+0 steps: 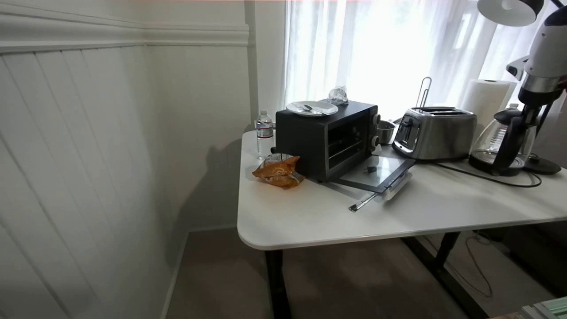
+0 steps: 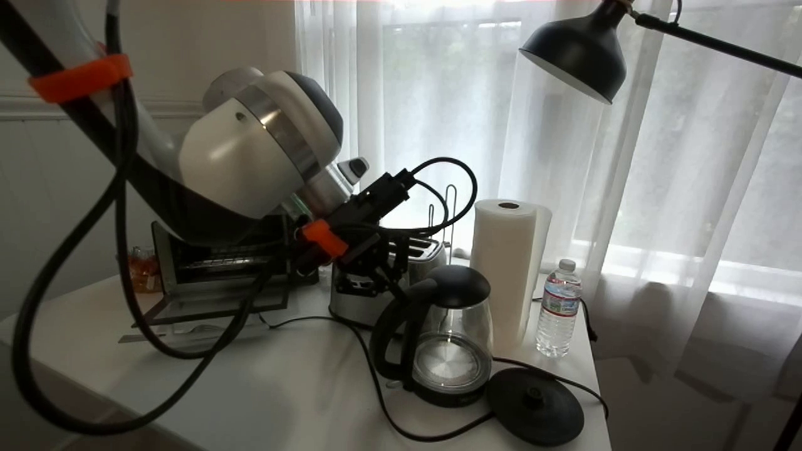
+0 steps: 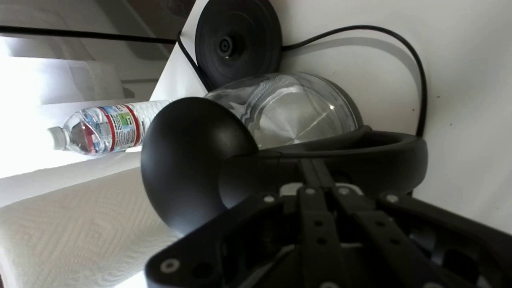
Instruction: Open the lid on the kettle
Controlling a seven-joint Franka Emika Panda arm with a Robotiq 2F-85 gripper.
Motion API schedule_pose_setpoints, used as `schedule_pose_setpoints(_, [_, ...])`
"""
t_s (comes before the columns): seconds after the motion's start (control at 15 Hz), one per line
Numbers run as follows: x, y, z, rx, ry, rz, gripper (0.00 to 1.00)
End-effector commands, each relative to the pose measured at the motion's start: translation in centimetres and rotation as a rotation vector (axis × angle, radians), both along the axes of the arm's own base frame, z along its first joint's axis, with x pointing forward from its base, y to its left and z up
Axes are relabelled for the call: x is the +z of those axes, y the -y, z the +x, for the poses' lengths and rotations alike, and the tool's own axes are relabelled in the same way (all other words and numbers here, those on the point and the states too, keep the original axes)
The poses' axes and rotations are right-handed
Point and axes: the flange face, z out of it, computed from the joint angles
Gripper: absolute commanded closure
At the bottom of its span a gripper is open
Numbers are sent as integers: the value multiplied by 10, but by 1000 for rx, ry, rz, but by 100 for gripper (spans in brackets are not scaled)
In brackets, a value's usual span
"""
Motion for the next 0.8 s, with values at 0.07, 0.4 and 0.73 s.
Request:
schedule_pose_setpoints(0.07, [-68,13,-10,-31,-146,34,100])
schedule_pose_setpoints(0.4, [-63,10,-7,-26,-148,38,100])
schedule_pose_setpoints(0.73, [-28,6,-9,-7,-148,96,100])
